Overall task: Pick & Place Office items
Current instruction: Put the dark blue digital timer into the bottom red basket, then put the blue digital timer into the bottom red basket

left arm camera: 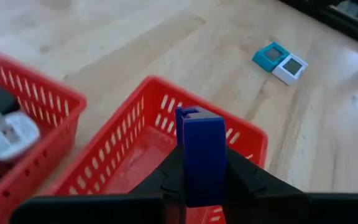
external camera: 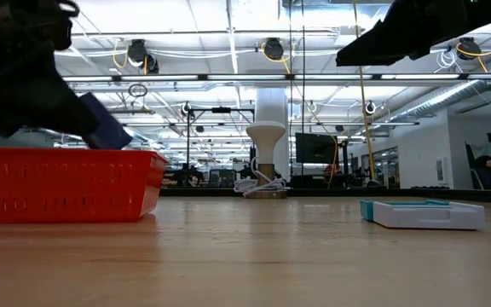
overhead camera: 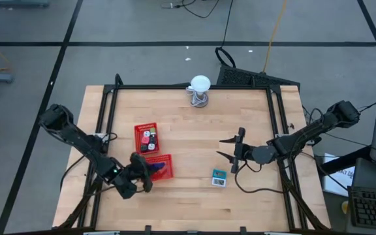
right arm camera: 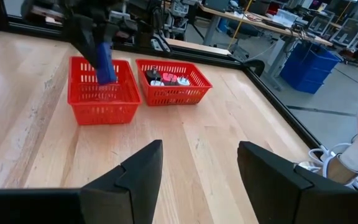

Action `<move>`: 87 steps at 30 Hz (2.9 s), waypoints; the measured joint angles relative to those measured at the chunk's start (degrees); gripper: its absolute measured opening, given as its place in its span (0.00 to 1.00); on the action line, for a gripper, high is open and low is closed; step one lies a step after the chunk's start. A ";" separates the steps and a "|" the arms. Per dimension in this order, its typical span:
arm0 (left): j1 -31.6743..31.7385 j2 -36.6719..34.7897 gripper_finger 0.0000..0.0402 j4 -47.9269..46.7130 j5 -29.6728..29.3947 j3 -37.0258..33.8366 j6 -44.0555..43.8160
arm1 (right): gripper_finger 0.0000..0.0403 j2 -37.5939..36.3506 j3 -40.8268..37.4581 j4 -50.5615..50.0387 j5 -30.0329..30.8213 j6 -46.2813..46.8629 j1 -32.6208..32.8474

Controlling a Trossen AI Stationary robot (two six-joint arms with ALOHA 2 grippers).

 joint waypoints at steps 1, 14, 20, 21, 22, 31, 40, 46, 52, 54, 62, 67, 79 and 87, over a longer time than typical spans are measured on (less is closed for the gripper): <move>-0.09 0.00 0.16 1.58 0.03 -1.16 -0.81 | 0.49 0.00 0.00 -0.01 0.00 -0.02 0.00; 0.04 0.00 0.23 11.42 1.78 -7.44 -4.52 | 0.49 0.00 0.00 0.00 0.07 -0.02 -0.02; 0.01 0.00 0.36 11.45 2.73 -7.44 -5.57 | 0.49 0.00 0.00 -0.01 0.02 -0.02 -0.02; 0.02 0.00 0.37 11.52 3.01 -7.44 -5.63 | 0.49 0.00 0.00 -0.01 0.02 -0.02 -0.02; 0.02 0.00 0.38 11.53 3.37 -7.44 -5.68 | 0.49 0.00 0.00 -0.01 -0.01 -0.02 -0.02; 0.07 0.00 0.48 15.35 5.71 -7.44 -5.24 | 0.49 0.00 0.00 -0.26 -13.82 3.85 0.00; 2.29 -4.33 0.53 24.42 6.82 -7.35 4.71 | 0.49 0.93 -3.84 -0.43 -19.98 15.68 0.00; 4.23 -12.12 0.53 27.03 7.05 -7.33 11.95 | 0.49 6.75 -7.24 0.73 -19.42 21.78 1.24; 6.65 -16.77 0.53 27.58 4.42 -7.33 16.98 | 0.49 18.16 -7.58 8.30 -19.43 23.63 4.63; 7.51 -17.32 0.53 27.94 4.07 -7.33 18.31 | 0.49 21.64 -7.54 10.83 -19.39 23.28 5.37; 10.83 -17.25 0.53 27.84 4.18 -7.33 18.49 | 0.49 25.45 -7.40 7.25 -11.56 21.77 5.64; 11.86 -17.25 0.53 27.73 4.21 -7.33 18.56 | 0.49 25.08 -7.32 7.36 -8.18 16.64 5.29; 12.02 -17.16 0.53 27.42 4.21 -7.33 20.09 | 0.49 25.04 -7.32 8.07 -18.95 12.30 -0.39; 12.02 -17.14 0.53 27.40 4.21 -7.33 20.07 | 0.46 25.00 -7.31 8.19 -24.09 10.31 -3.91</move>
